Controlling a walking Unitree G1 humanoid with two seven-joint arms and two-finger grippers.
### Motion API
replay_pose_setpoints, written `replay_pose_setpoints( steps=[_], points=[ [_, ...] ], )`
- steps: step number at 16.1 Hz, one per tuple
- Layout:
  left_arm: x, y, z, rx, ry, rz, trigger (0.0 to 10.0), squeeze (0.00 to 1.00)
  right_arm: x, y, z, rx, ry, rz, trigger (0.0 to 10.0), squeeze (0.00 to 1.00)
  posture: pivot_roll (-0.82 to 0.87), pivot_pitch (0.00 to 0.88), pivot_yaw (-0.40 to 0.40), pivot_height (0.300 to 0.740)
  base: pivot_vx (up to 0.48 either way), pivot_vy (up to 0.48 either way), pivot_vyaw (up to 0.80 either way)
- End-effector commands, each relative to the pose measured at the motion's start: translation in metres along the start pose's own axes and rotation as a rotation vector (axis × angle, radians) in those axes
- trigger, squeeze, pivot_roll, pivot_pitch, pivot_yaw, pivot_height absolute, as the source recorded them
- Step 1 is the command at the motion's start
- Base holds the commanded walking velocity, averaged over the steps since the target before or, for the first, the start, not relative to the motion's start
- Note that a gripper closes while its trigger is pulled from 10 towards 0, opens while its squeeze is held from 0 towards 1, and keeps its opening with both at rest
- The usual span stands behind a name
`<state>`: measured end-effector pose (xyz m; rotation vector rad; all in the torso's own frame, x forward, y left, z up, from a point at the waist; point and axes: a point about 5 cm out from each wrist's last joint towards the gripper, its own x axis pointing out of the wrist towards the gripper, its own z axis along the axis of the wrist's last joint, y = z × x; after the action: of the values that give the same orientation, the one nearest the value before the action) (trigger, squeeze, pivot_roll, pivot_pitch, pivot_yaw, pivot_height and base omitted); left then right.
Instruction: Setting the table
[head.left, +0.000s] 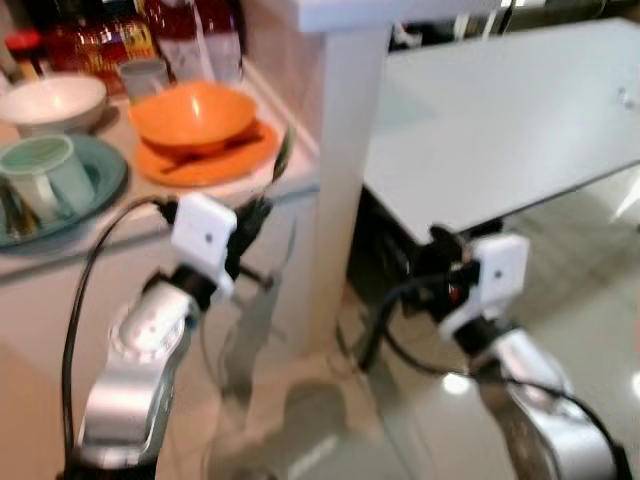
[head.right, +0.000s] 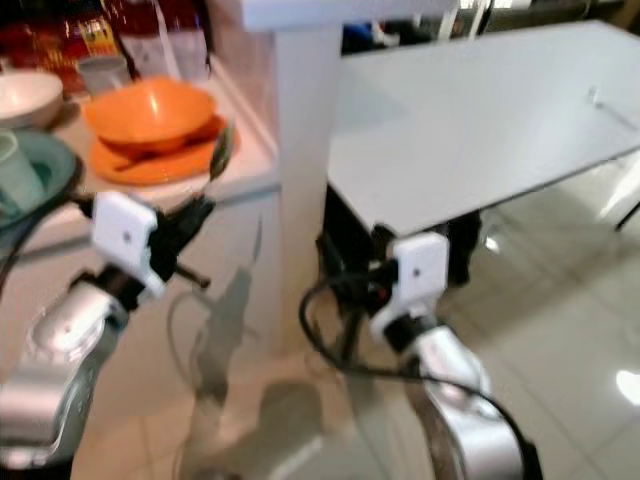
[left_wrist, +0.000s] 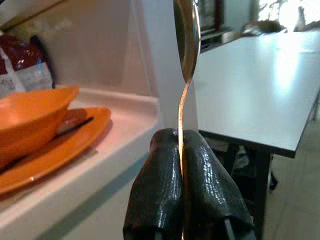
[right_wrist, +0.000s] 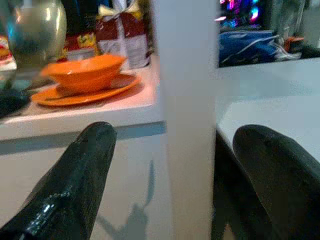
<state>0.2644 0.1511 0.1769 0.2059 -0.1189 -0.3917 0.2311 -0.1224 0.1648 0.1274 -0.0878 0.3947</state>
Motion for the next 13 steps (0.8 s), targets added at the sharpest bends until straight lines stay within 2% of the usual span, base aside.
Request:
replay_pose_setpoints(
  steps=[1,5,8,13],
  points=[
    [0.005,-0.004,0.006,0.013,-0.034,-0.001,10.0,0.0,0.0,-0.008,0.001,-0.025,0.003,-0.041,10.0,0.0,0.09,0.08,-0.007,0.74,0.0,-0.48,0.0],
    [0.016,0.001,0.005,0.009,-0.007,0.061,10.0,0.0,0.009,-0.019,0.004,-0.043,-0.017,-0.112,10.0,0.0,0.08,0.076,0.022,0.74,0.0,-0.48,0.0],
    [0.024,0.002,0.003,0.016,-0.001,0.074,10.0,0.0,0.007,-0.026,0.002,-0.045,-0.02,-0.201,10.0,0.0,0.08,0.069,0.04,0.74,0.0,-0.48,0.8],
    [0.029,-0.001,0.004,0.021,-0.001,0.076,10.0,0.0,0.01,-0.03,0.0,-0.059,-0.014,-0.238,10.0,0.0,0.08,0.061,0.041,0.74,0.0,-0.48,0.8]
  ],
)
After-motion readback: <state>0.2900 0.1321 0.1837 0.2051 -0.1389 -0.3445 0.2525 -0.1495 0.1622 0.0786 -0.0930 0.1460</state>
